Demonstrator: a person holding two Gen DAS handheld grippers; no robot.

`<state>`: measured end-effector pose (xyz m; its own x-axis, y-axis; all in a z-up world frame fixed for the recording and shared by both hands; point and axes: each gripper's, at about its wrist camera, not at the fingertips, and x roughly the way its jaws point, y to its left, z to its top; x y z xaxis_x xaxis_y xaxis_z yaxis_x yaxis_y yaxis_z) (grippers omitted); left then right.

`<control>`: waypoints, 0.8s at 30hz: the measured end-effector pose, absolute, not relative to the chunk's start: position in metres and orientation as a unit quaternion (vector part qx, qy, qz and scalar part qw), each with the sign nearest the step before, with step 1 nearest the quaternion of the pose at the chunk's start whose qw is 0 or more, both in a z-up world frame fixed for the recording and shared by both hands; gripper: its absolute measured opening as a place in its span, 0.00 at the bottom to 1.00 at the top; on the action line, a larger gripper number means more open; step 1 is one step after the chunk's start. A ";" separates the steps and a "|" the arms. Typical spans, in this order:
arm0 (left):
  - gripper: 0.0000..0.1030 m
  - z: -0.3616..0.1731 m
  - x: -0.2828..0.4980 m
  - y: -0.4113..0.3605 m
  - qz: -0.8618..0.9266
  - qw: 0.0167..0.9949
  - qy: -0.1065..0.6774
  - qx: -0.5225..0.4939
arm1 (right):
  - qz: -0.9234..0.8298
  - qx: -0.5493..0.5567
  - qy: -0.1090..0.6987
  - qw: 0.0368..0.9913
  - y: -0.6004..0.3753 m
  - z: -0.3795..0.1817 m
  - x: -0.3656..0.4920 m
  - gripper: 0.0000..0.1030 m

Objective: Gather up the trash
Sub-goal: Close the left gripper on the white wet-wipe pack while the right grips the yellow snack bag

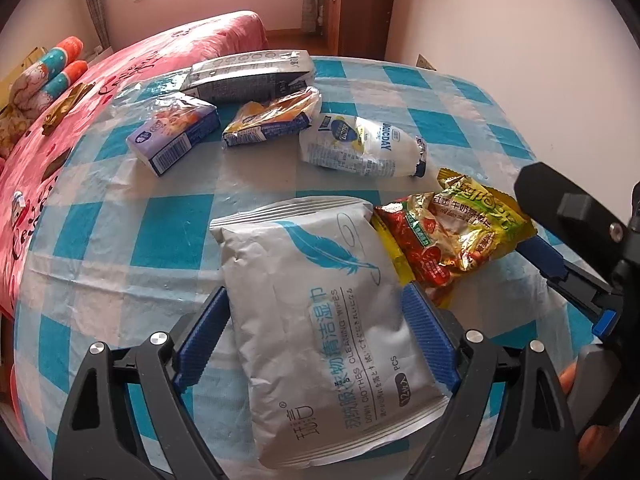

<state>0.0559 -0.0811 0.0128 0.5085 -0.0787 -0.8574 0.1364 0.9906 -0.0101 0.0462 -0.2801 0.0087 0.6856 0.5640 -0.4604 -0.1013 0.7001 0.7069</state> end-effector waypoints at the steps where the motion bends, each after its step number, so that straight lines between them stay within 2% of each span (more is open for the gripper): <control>1: 0.84 0.013 0.056 -0.081 -0.063 0.868 0.492 0.028 | 0.188 0.328 0.346 0.859 -0.279 0.009 0.046 0.95; 12: 0.73 0.014 0.054 -0.072 -0.085 0.871 0.483 0.010 | 0.182 0.304 0.375 0.857 -0.268 0.003 0.057 0.93; 13: 0.71 0.015 0.054 -0.070 -0.086 0.871 0.484 0.008 | 0.183 0.303 0.377 0.856 -0.267 0.003 0.058 0.88; 14: 0.69 0.016 0.054 -0.069 -0.088 0.870 0.485 0.006 | 0.185 0.299 0.382 0.855 -0.264 0.002 0.059 0.74; 16: 0.64 0.019 0.056 -0.063 -0.094 0.868 0.488 -0.002 | 0.179 0.289 0.390 0.856 -0.261 0.001 0.061 0.66; 20: 0.62 0.020 0.057 -0.057 -0.103 0.864 0.492 -0.003 | 0.169 0.265 0.389 0.866 -0.253 0.003 0.060 0.63; 24: 0.68 0.020 0.055 -0.058 -0.106 0.860 0.500 0.009 | 0.153 0.242 0.395 0.873 -0.246 0.004 0.062 0.63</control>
<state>0.0553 -0.0577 0.0205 0.4777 -0.1726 -0.8614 0.1912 0.9774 -0.0898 0.0619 -0.2460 0.0039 0.6417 0.4573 -0.6157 -0.0754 0.8366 0.5427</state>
